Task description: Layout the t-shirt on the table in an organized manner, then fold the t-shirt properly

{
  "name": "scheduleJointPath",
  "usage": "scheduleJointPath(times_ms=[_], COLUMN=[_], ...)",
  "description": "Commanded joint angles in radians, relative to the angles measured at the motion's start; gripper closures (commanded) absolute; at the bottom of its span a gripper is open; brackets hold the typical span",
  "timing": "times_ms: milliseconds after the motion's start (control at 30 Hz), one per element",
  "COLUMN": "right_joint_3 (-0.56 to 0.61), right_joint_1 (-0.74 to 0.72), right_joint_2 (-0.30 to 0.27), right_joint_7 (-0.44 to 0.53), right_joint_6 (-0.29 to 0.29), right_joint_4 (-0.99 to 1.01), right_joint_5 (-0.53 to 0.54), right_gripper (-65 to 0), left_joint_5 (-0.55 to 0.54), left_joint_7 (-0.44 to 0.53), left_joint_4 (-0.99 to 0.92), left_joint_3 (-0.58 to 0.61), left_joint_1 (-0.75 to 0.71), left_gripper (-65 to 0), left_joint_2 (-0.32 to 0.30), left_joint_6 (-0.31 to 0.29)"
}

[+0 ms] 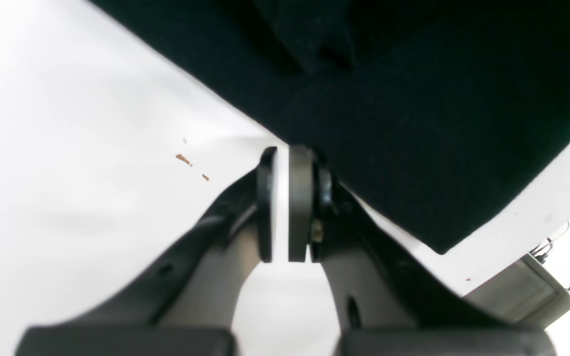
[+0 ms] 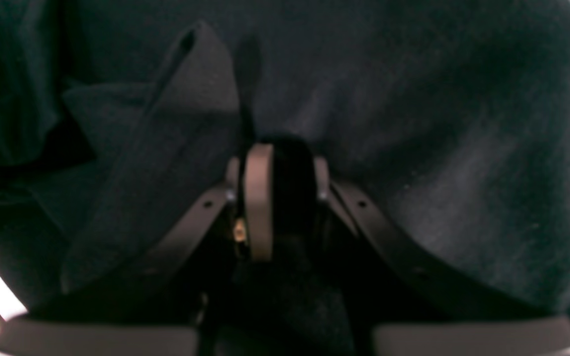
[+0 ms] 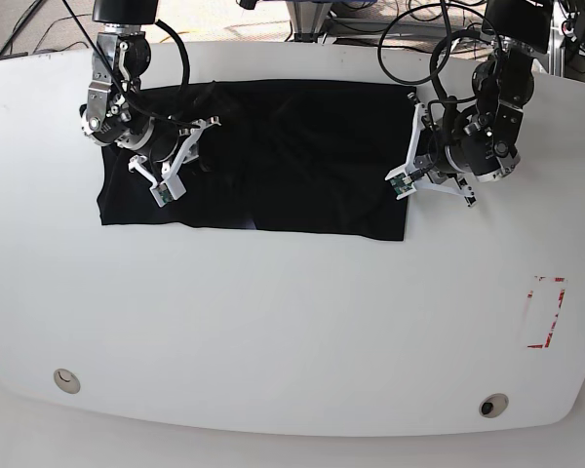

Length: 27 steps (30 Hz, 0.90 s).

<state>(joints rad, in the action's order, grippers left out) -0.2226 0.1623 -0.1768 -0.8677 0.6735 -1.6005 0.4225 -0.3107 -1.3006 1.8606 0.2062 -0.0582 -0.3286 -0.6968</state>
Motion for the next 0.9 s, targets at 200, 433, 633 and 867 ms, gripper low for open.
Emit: scheduleJointPath(times_ms=[200,433,633,867], right_joint_3=[-0.001,-0.001,-0.001,-0.001], right_joint_1=[-0.004,-0.002,-0.002,-0.002], right_joint_2=[-0.007,-0.007,-0.007,-0.007], right_joint_7=[-0.012,-0.012,-0.012,-0.012], right_joint_6=[0.001,0.001,0.001,-0.001], right_joint_4=[-0.007,-0.007,-0.007,-0.007], right_joint_5=[-0.006,-0.006,-0.006,-0.006], right_gripper=[-10.1,-10.1,-10.1,-10.1], left_joint_5=[0.052,0.110,0.107,0.107], left_joint_7=[0.032,0.071,0.072,0.074], left_joint_4=[-0.106,-0.121,-0.135,-0.138], left_joint_3=[0.086,0.166,0.212,0.217], left_joint_1=[0.122,0.192,0.235,0.251], left_gripper=[-2.1,-2.1,-2.1,-2.1], left_joint_2=[0.096,0.174,0.251,0.337], left_joint_6=[-0.001,-0.001,-0.001,-0.001])
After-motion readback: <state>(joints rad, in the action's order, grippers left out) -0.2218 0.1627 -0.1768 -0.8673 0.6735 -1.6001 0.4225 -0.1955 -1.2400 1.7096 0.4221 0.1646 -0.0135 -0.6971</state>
